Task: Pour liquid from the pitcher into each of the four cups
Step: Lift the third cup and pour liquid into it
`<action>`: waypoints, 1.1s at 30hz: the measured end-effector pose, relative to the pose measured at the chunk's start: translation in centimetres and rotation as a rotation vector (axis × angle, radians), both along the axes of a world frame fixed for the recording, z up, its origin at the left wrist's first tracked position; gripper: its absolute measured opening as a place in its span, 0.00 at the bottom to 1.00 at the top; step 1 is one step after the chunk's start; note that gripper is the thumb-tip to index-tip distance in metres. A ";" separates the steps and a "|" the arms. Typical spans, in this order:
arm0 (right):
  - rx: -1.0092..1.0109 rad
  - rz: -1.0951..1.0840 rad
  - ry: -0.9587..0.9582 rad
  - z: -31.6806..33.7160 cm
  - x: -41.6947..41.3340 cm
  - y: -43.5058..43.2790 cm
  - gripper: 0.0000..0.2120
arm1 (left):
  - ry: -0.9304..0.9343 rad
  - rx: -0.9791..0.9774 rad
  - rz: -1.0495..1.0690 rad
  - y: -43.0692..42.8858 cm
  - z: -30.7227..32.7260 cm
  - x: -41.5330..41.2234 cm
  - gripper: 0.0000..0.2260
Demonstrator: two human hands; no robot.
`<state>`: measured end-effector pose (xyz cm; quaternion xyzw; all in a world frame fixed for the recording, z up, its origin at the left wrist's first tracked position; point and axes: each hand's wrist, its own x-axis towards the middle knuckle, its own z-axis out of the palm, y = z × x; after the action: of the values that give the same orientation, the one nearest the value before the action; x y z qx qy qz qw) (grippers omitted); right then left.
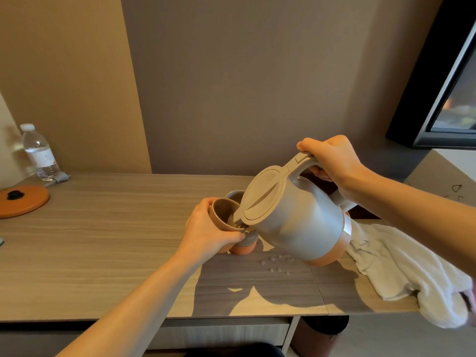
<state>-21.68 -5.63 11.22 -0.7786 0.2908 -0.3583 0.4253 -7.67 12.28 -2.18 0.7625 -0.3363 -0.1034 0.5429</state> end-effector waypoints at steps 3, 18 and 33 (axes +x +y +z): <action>-0.011 -0.008 0.002 0.1 0.2 -0.1 0.20 | 0.005 -0.003 0.001 -0.1 -0.1 0.0 0.36; -0.065 -0.039 0.030 0.5 0.6 -0.4 0.17 | 0.049 -0.037 -0.003 -0.4 -0.2 0.2 0.35; -0.099 -0.048 0.037 1.2 1.3 -0.2 0.16 | 0.104 -0.069 -0.016 -0.2 0.1 0.3 0.34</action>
<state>-20.41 -5.80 12.46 -0.7980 0.2992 -0.3676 0.3722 -7.40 12.13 -2.03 0.7341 -0.3171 -0.1358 0.5849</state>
